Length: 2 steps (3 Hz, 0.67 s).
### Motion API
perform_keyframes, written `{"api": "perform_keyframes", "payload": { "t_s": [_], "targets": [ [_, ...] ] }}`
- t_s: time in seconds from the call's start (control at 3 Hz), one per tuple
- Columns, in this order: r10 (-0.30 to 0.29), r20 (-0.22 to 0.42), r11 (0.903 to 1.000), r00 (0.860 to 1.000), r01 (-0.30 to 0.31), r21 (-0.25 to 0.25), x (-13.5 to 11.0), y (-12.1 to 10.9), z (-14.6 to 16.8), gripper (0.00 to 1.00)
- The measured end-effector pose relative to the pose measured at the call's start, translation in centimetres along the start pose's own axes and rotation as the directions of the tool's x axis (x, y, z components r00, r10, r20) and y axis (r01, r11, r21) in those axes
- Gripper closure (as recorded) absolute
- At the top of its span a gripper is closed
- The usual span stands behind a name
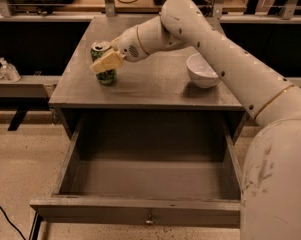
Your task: Place green can into top drawer
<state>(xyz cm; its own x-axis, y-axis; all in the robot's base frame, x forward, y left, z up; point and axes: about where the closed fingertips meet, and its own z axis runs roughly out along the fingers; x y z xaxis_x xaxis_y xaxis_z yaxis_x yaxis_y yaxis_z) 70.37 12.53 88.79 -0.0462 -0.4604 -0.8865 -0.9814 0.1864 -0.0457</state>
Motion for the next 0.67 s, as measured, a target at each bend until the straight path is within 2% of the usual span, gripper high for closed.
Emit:
{"api": "perform_keyframes", "payload": {
  "t_s": [0.33, 0.67],
  "targets": [
    [0.000, 0.000, 1.0000, 1.000, 0.000, -0.005, 0.0, 0.1, 0.3, 0.62],
    [-0.023, 0.017, 0.9997, 1.000, 0.023, -0.002, -1.1, -0.2, 0.3, 0.85]
  ]
}}
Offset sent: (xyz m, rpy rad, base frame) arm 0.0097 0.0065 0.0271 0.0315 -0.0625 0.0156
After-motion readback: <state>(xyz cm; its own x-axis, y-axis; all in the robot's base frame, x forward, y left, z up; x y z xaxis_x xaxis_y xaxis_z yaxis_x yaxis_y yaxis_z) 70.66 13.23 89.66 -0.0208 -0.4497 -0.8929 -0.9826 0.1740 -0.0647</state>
